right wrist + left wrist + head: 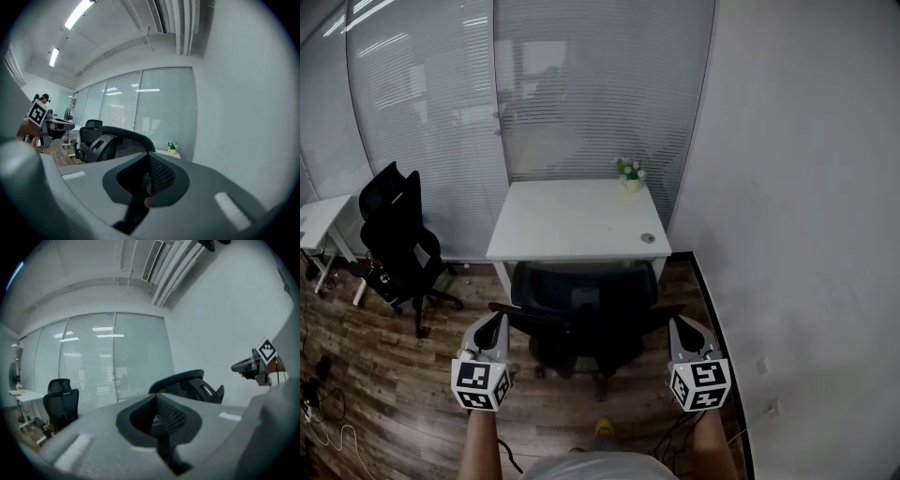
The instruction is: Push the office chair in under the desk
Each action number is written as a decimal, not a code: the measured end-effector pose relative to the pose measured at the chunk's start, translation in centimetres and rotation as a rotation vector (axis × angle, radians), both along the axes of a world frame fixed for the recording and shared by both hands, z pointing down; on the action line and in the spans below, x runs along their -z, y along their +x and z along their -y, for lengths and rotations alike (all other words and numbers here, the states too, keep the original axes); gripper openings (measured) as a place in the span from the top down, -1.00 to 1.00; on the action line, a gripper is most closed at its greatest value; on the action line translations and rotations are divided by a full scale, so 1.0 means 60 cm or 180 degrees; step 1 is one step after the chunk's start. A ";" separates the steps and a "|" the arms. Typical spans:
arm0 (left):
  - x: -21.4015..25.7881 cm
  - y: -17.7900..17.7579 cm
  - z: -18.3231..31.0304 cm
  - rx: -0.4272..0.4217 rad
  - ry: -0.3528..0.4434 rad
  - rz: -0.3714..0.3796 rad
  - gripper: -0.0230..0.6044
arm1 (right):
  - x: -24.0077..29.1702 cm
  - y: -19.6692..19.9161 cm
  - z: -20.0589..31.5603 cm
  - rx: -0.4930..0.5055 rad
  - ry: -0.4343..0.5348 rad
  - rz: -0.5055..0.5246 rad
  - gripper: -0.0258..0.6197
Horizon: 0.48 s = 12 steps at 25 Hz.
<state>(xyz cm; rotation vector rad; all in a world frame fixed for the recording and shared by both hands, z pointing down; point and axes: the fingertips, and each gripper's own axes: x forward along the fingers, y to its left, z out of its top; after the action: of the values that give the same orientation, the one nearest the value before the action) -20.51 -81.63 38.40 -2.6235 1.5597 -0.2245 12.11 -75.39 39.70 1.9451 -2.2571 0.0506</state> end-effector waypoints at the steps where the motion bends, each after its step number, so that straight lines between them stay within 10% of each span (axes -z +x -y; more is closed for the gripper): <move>1: 0.002 -0.001 -0.001 -0.0001 0.0010 0.0002 0.93 | 0.001 -0.001 -0.001 0.0001 0.0006 -0.0012 0.92; 12: 0.014 -0.013 0.008 0.0033 0.0060 0.0007 0.94 | 0.010 -0.001 0.005 -0.0023 0.0036 -0.0003 0.92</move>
<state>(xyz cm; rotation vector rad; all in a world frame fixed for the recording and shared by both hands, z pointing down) -21.29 -82.12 37.55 -2.6008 1.5671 -0.2120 12.05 -75.71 39.07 1.9586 -2.2547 0.0380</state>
